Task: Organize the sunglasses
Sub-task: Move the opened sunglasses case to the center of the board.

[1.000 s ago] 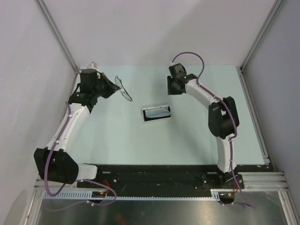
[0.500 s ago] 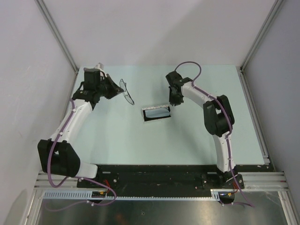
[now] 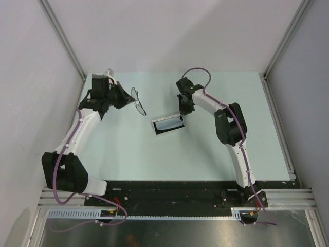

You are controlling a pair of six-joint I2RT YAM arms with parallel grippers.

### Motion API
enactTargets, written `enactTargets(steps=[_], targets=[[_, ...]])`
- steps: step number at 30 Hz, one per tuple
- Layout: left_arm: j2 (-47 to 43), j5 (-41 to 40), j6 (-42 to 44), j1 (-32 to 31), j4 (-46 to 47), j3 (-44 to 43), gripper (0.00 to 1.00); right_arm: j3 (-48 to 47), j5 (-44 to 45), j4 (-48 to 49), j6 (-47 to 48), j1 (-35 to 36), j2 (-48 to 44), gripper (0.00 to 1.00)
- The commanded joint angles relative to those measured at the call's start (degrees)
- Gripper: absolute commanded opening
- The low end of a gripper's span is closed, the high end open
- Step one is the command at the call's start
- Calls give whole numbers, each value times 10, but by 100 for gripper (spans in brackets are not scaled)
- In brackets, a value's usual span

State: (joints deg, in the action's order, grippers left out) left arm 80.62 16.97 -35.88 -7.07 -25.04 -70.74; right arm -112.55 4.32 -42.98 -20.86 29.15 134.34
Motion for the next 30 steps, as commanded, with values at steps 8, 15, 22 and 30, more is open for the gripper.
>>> enactTargets(steps=[8, 15, 22, 30], targets=[[-14, 32, 37, 16, 3, -15, 0, -40, -101, 114, 151, 54, 30, 28], [-24, 29, 43, 17, 1, -3, 0, -144, -21, 98, 81, 49, 72, 36], [-30, 22, 65, 17, -9, 1, 0, -93, 28, 58, -103, -18, -15, 58], [-35, 12, 77, 17, -13, 11, 0, -11, -11, -21, -223, 33, -134, 61]])
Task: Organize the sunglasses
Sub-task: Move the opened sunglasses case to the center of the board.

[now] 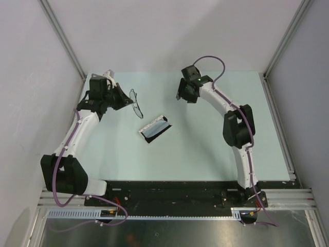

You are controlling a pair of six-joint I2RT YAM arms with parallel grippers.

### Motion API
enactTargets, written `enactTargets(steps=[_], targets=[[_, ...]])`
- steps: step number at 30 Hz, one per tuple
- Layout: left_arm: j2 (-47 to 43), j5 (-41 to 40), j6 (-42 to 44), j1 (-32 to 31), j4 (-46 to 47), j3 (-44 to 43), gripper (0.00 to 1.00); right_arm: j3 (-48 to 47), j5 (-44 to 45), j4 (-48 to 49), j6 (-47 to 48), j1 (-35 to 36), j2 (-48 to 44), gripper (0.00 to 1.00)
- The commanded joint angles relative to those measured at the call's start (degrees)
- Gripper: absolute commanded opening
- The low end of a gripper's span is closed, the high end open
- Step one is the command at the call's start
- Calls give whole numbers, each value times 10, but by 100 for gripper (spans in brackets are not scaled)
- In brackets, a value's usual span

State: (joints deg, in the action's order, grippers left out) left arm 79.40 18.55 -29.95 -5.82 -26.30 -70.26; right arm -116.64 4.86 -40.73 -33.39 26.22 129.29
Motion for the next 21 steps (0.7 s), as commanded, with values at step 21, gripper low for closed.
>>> enactTargets(steps=[21], targets=[[-33, -91, 36, 5, -2, 11, 0, 173, -87, -56, -435, 186, -106, 59]])
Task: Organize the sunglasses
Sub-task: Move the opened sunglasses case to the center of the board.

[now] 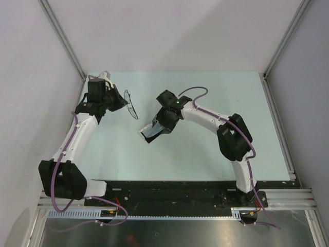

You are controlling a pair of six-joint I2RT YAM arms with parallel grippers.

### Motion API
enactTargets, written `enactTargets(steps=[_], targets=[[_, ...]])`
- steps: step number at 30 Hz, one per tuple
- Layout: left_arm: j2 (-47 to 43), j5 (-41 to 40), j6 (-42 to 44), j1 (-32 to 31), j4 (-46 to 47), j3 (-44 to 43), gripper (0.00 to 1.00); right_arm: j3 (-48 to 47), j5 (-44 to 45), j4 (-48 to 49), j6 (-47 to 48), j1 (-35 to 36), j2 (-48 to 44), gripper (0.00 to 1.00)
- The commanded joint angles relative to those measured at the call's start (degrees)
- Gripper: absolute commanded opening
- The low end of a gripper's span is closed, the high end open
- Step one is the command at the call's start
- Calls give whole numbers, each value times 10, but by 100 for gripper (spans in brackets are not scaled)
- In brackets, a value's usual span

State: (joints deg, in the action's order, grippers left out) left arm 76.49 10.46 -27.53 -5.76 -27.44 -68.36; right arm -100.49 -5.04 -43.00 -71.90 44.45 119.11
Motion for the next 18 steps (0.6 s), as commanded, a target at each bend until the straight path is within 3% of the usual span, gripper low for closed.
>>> enactTargets(steps=[1, 9, 18], targets=[[-1, -9, 12, 4, 9, -10, 0, 18, 7, -31, -51, 6, -4, 59], [7, -4, 11, 4, 9, -8, 0, 45, -5, -16, -63, 8, 4, 53], [-5, -4, 12, 4, 10, 6, 0, 30, 41, 0, -20, 6, 36, 47]])
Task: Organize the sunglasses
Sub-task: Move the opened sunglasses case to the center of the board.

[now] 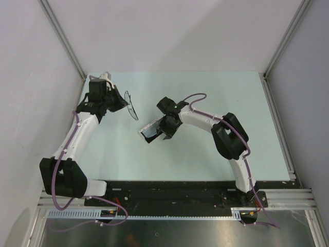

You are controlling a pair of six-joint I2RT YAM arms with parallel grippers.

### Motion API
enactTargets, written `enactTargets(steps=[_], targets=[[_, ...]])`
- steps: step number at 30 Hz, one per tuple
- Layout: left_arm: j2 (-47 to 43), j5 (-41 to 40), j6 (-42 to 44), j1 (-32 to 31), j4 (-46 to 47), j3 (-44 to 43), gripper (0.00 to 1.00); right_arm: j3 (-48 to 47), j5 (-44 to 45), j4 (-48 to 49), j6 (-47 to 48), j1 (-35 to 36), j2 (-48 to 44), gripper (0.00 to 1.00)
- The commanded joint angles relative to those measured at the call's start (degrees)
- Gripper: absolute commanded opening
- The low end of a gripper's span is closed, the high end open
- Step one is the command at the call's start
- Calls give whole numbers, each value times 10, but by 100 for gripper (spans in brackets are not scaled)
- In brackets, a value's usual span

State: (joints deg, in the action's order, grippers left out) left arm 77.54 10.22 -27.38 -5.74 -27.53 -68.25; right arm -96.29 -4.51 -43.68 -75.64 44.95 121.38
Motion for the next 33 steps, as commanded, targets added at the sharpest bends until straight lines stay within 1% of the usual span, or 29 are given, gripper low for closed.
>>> enactTargets(steps=[1, 2, 5, 6, 8, 9, 11, 12, 15, 16, 17, 18, 19, 22, 26, 31, 33], targets=[[-18, 1, 11, 4, 11, 5, 0, -13, 37, 11, 22, 0, 14, 46], [-19, 0, 12, 4, 10, 6, 1, -13, 41, 12, 31, -1, 17, 45], [-24, 2, 13, 4, 11, 9, 1, -14, 42, 18, 51, -6, 19, 36], [-24, 4, 14, 4, 11, 10, 0, -14, 44, 20, 65, -7, 18, 31], [-25, 8, 14, 4, 11, 12, 0, -15, 45, 25, 83, -10, 17, 26], [-26, 10, 14, 4, 11, 14, 0, -18, 45, 24, 101, -10, 16, 21], [-27, 13, 14, 4, 10, 16, 0, -23, 45, 24, 119, -17, 16, 17], [-28, 15, 14, 4, 10, 18, 0, -27, 40, 22, 141, -19, 18, 12], [-27, 30, 18, 4, 10, 21, 0, -49, 30, 11, 185, -25, 27, 4], [-27, 34, 21, 4, 10, 22, 0, -57, 26, 3, 221, -28, 38, 2], [-27, 38, 24, 5, 10, 27, 0, -79, 25, -7, 236, -31, 42, 0], [-26, 47, 26, 4, 10, 29, 0, -87, 24, -14, 253, -33, 47, 0], [-26, 54, 30, 3, 10, 32, 0, -95, 18, -20, 294, -35, 55, 0], [-23, 76, 38, -1, 10, 41, 0, -124, 0, -41, 346, -38, 68, 1], [-16, 89, 56, -23, 0, 49, 0, -153, 12, -68, 419, -32, 89, 1], [1, 93, 60, -50, -12, 47, 0, -167, 8, -83, 460, -42, 93, 3], [8, 94, 62, -62, -15, 42, 0, -170, -15, -83, 471, -46, 97, 8]])
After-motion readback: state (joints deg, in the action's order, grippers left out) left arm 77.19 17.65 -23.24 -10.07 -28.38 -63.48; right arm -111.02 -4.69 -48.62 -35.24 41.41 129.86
